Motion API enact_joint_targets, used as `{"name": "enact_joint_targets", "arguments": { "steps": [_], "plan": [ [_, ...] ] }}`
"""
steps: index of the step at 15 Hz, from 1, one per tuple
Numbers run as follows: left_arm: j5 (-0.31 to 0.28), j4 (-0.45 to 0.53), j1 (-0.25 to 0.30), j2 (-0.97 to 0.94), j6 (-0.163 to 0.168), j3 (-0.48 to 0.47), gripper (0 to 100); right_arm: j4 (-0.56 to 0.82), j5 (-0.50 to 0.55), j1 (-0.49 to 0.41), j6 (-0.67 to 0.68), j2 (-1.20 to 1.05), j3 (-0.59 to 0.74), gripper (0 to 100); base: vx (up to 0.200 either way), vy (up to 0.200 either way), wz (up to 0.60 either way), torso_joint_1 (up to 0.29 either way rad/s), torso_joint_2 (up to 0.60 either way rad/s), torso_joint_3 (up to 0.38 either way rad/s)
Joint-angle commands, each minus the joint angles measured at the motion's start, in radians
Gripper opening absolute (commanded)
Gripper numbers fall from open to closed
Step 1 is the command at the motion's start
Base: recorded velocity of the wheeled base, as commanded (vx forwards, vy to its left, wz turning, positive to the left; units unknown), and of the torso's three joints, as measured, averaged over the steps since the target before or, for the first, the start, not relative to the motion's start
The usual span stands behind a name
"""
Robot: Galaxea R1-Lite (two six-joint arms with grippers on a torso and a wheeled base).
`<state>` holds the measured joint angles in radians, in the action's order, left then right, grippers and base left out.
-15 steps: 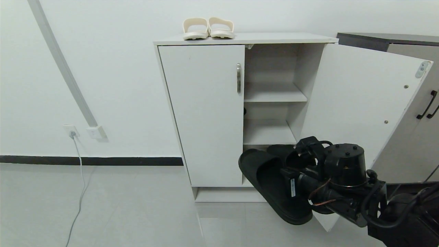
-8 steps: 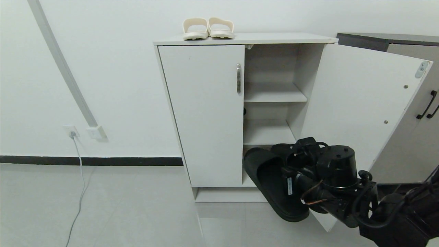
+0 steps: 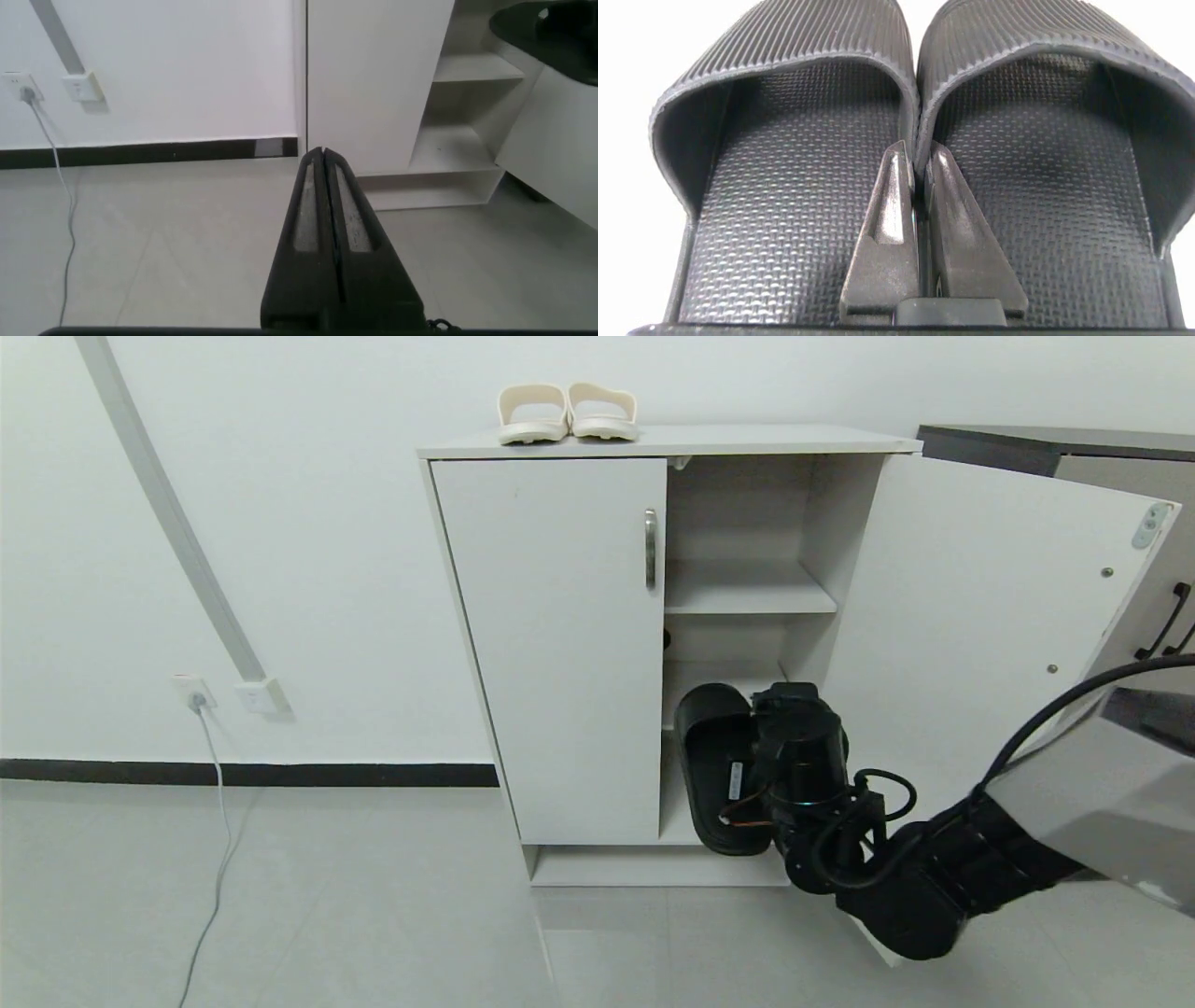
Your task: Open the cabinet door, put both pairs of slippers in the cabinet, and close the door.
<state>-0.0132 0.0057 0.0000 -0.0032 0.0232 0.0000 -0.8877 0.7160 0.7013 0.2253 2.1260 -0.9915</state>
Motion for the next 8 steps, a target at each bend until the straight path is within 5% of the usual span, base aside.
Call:
{"name": "enact_joint_targets", "arguments": {
  "steps": [1, 2, 8],
  "plan": [
    [-0.001, 0.0, 0.0, 0.003, 0.0, 0.0, 0, 0.001, 0.011, 0.014, 0.005, 0.091, -0.052, 0, 0.0, 0.0, 0.0, 0.0, 0.0, 0.0],
    [-0.001, 0.0, 0.0, 0.003, 0.0, 0.0, 0, 0.001, 0.013, 0.014, 0.005, 0.091, -0.049, 0, 0.0, 0.0, 0.0, 0.0, 0.0, 0.0],
    [-0.001, 0.0, 0.0, 0.003, -0.002, 0.0, 0, -0.001, 0.013, 0.014, 0.006, 0.097, -0.041, 0, 0.0, -0.2, 0.0, 0.002, 0.01, 0.002]
  ]
}}
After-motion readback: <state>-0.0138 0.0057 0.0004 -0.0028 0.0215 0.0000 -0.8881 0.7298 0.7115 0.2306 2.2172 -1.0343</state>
